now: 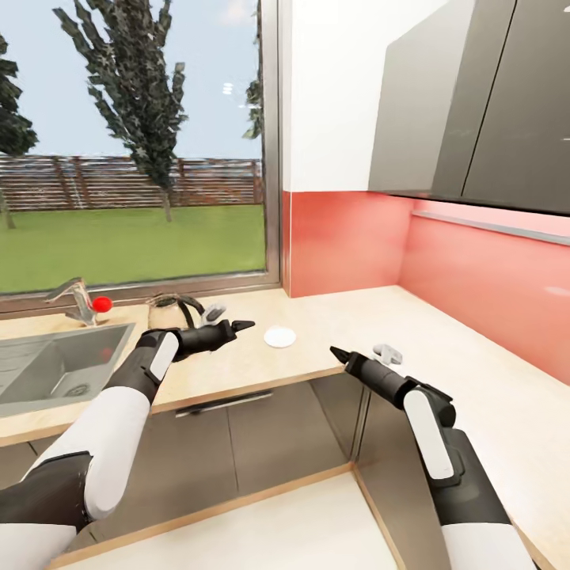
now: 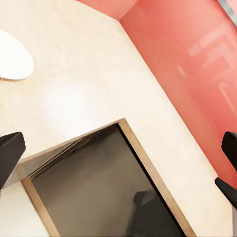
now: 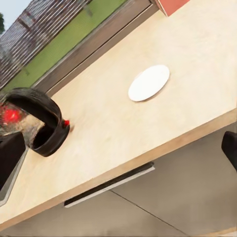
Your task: Set up a coffee station on the kitchen countertop: keep the coffee maker on the countertop, move the bottle of coffee from the kitchen shelf to the counter next to the coffee maker, place a paper coffee filter on top of the coffee maker, put the saucer next to the coffee maker with the coffee cup on the saucer, and place the electric kettle next to the coffee maker.
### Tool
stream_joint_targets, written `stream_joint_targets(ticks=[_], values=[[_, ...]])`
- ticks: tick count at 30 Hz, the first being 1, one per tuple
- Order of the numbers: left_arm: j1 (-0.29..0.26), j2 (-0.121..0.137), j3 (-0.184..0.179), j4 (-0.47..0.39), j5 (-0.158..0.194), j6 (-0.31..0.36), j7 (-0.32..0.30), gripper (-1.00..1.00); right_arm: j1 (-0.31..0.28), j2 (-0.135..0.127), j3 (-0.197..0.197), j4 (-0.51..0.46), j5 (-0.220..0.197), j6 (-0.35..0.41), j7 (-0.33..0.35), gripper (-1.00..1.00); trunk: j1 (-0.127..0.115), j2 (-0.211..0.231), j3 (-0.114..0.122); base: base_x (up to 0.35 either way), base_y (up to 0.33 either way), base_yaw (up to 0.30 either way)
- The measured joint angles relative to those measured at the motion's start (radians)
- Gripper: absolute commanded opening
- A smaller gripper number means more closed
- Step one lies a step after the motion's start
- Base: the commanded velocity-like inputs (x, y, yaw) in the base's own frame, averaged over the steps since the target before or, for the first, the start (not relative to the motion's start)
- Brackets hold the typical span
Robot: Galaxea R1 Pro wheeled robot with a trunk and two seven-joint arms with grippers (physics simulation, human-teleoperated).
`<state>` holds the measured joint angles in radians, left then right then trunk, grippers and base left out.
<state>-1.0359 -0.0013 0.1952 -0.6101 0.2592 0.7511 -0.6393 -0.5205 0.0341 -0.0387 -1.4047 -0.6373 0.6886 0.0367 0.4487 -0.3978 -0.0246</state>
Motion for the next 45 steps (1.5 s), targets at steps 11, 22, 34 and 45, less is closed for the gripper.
stream_joint_targets(ticks=[11, 22, 34, 45], values=[[0.0, 0.0, 0.004, 0.003, -0.002, -0.004, 0.002, 1.0, 0.0, 0.0, 0.0, 0.043, 0.002, 0.035, 0.001, 1.0, 0.0, 0.0, 0.0, 0.337, 0.0, -0.117], [0.011, 0.0, 0.005, 0.004, -0.004, -0.006, 0.004, 1.0, 0.0, 0.0, 0.003, 0.047, 0.001, 0.037, 0.002, 1.0, 0.0, 0.0, 0.0, 0.337, 0.069, -0.07], [0.04, 0.001, 0.007, 0.004, -0.006, -0.007, 0.006, 1.0, 0.0, 0.002, 0.102, 0.07, -0.01, 0.124, 0.008, 1.0, 0.0, 0.0, 0.0, 0.299, 0.103, -0.001], [0.084, 0.001, 0.006, 0.004, -0.012, -0.01, 0.007, 1.0, 0.0, 0.001, 0.13, 0.133, -0.012, 0.126, 0.01, 1.0, 0.0, 0.0, 0.0, 0.122, 0.005, 0.0]])
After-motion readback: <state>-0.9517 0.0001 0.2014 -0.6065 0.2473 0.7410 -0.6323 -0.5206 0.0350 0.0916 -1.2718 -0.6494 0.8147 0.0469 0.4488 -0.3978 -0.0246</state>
